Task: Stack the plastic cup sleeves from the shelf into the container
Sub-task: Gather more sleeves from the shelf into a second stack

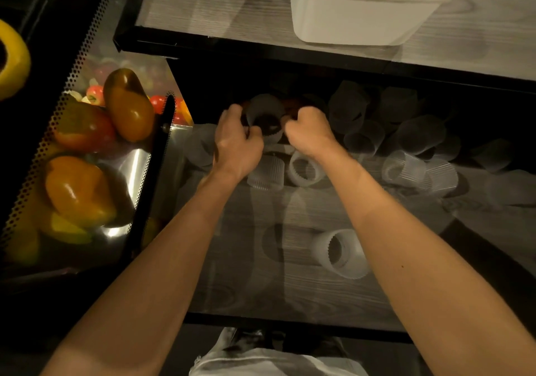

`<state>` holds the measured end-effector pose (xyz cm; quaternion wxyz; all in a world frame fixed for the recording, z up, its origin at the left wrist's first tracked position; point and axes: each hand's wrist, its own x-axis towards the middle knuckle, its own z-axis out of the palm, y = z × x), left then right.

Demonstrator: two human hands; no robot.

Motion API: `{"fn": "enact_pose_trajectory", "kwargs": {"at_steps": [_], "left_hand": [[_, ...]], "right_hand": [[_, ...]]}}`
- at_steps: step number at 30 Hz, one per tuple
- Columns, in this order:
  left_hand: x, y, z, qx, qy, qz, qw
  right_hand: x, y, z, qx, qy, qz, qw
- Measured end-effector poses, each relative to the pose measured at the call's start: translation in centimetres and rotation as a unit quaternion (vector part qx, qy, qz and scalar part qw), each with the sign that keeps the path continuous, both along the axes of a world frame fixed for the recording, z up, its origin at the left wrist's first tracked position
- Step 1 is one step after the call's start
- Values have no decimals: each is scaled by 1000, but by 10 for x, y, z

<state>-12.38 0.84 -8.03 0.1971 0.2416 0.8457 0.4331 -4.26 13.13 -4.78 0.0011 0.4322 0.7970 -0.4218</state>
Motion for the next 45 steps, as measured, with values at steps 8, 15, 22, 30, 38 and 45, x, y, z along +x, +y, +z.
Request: {"fn": "enact_pose_trajectory", "kwargs": {"at_steps": [8,15,22,30,38,45], "left_hand": [[34,14,20,70,-5,-81,994],[66,14,10,15,-61,-119,991],[74,9,-5,-60,-3,-146,988],[67,-17,-3,-65,104,-56,991],[54,-49,-18,-137,27,-26,990],[56,-58,-21,-96,-72,-24,993]], "right_hand": [[68,26,9,-48,67,-63,995],[110,25,4,-94,42,-26,994],[113,13,-7,4,-33,11,999],[89,-12,-2,177,-67,33,981],[53,-66,2,55,-170,188,966],[47,-79,-9,59,-177,200,962]]}}
